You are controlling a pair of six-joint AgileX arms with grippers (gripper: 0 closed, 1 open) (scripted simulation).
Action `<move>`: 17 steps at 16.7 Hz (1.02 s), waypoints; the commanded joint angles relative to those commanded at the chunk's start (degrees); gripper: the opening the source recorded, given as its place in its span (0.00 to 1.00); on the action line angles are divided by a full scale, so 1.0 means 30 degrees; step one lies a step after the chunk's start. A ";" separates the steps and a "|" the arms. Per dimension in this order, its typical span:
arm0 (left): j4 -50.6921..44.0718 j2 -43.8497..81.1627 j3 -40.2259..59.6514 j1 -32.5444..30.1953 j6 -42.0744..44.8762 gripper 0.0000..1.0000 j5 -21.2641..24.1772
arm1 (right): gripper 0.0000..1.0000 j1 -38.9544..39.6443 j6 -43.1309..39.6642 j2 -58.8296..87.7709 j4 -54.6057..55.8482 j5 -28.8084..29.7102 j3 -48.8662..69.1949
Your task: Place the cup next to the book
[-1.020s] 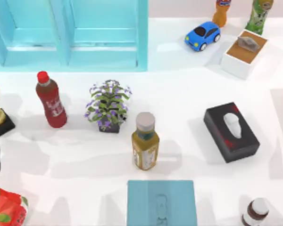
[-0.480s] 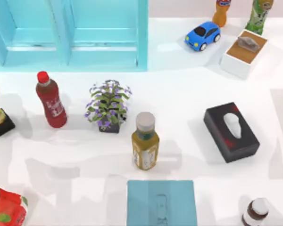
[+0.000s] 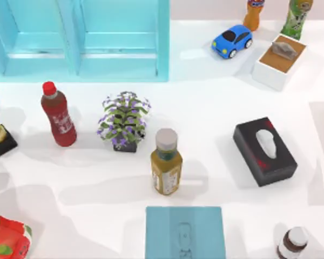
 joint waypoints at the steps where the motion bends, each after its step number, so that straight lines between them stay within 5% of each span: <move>1: -0.0698 0.0748 0.0741 0.0817 0.1420 1.00 0.0050 | 1.00 0.0000 0.0000 0.0000 0.0000 0.0000 0.0000; 8: -0.3639 0.3140 0.4123 0.5405 0.7934 1.00 0.0474 | 1.00 0.0000 0.0000 0.0000 0.0000 0.0000 0.0000; 17: -0.3587 0.3315 0.4171 0.5901 0.8537 1.00 0.0544 | 1.00 0.0000 0.0000 0.0000 0.0000 0.0000 0.0000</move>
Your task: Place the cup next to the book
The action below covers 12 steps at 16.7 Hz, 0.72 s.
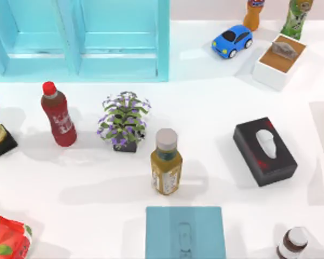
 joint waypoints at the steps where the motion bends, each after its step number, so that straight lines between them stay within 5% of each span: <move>1: 0.0386 0.0115 -0.0306 0.0009 0.0003 1.00 0.0005 | 1.00 0.0000 0.0000 0.0000 0.0000 0.0000 0.0000; 12: 0.7058 0.1976 -0.5076 0.0105 0.0127 1.00 0.0011 | 1.00 0.0000 0.0000 0.0000 0.0000 0.0000 0.0000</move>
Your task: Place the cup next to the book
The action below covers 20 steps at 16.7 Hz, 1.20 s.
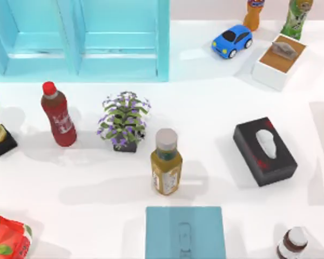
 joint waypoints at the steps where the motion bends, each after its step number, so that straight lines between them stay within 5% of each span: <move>1: 0.0000 0.0000 0.0000 0.0000 0.0000 1.00 0.0000 | 1.00 0.0000 0.0000 0.0000 0.0000 0.0000 0.0000; 3: 0.0000 0.0000 0.0000 0.0000 0.0000 1.00 0.0000 | 1.00 0.0000 0.0000 0.0000 0.0000 0.0000 0.0000; 16: 0.0000 0.0000 0.0000 0.0000 0.0000 0.02 0.0000 | 1.00 0.0000 0.0000 0.0000 0.0000 0.0000 0.0000; 20: 0.0000 0.0000 0.0000 0.0000 0.0000 0.00 0.0000 | 1.00 0.0000 0.0000 0.0000 0.0000 0.0000 0.0000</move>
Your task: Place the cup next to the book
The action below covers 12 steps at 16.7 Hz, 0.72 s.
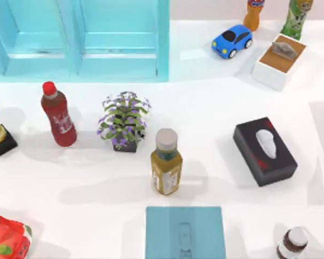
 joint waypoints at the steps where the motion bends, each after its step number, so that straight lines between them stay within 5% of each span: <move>1: 0.0000 0.0000 0.0000 0.0000 0.0000 0.00 0.0000 | 1.00 0.0000 0.0000 0.0000 0.0000 0.0000 0.0000; 12: -0.3028 -0.0945 0.1778 -0.0061 0.0057 0.00 -0.0013 | 1.00 0.0000 0.0000 0.0000 0.0000 0.0000 0.0000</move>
